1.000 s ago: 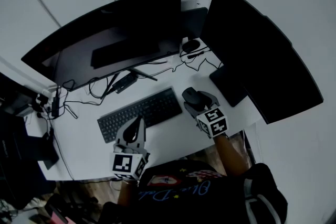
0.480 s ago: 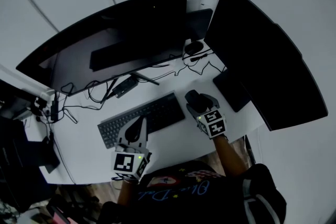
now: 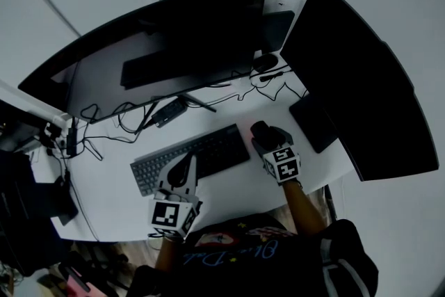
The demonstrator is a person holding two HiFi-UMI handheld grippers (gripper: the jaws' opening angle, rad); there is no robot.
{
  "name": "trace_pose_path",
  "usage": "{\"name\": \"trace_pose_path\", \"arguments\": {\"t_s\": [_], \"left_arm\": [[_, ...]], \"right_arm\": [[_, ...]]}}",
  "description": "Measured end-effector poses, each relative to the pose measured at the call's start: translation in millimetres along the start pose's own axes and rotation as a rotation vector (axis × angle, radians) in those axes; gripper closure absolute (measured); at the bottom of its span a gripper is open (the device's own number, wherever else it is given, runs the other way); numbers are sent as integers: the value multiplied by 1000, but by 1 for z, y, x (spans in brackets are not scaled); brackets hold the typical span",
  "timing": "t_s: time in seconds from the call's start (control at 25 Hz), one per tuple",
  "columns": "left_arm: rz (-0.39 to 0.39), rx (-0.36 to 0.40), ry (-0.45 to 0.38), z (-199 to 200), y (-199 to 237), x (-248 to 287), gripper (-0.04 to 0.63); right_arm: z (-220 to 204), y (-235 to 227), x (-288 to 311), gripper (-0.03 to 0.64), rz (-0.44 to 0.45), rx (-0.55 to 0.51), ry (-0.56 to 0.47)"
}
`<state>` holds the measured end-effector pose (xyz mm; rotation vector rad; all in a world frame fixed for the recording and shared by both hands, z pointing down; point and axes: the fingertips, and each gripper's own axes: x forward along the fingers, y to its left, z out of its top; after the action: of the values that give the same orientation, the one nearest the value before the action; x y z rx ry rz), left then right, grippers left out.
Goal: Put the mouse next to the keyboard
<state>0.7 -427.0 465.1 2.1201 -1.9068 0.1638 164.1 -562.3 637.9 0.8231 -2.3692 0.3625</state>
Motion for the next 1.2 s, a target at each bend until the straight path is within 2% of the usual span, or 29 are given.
{"name": "trace_pose_path", "arguments": {"t_s": [0.96, 1.2], "left_arm": [[11, -11, 18, -6, 13, 4, 592], [9, -19, 20, -8, 12, 3, 592]], "right_arm": [[-38, -4, 28, 345, -17, -22, 108], [-36, -3, 29, 345, -8, -19, 108]]}}
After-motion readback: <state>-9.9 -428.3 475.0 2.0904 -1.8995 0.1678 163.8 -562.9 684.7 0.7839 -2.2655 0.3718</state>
